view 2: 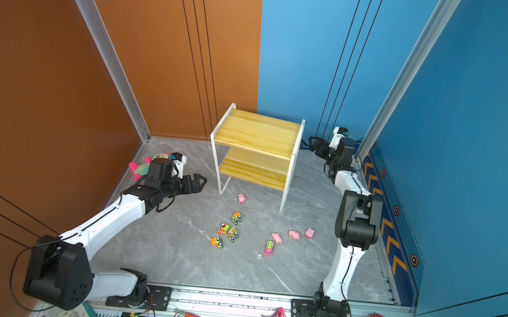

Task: Organize plastic toys on shelves
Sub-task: Move the shelf to the top-center of the table.

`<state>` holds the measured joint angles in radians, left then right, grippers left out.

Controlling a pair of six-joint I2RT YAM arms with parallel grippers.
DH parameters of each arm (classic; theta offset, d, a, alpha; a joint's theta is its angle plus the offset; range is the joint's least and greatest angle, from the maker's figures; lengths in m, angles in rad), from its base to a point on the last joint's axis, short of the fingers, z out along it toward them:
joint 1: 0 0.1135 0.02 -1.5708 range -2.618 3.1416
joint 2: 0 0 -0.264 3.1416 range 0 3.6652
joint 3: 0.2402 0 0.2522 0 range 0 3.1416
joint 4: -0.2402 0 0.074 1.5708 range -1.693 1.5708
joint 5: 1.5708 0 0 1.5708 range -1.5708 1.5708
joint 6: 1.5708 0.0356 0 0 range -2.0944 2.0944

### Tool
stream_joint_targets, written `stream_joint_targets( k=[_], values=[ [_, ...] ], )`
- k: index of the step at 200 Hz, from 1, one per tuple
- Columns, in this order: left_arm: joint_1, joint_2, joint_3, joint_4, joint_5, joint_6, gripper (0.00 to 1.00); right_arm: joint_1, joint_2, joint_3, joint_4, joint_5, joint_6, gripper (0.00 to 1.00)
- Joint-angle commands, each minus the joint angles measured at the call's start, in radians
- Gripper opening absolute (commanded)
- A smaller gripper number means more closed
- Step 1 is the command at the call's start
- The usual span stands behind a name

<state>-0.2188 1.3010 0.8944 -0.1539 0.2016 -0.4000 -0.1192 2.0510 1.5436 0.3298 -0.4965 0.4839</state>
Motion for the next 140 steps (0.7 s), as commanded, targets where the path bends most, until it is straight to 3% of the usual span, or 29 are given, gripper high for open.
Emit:
stream_joint_targets(
  k=[1,78,140],
  values=[
    [-0.018,0.006,-0.013,0.000,-0.035,0.030,0.98,-0.005,-0.113,-0.081,-0.027,0.040,0.030,0.93],
    [-0.044,0.007,-0.038,0.087,0.033,0.039,0.95,0.056,-0.655,-0.679,-0.025,0.260,0.107,0.92],
    [-0.048,0.059,0.012,0.147,0.073,0.021,0.89,0.291,-1.041,-0.967,-0.102,0.444,0.059,0.91]
  ],
)
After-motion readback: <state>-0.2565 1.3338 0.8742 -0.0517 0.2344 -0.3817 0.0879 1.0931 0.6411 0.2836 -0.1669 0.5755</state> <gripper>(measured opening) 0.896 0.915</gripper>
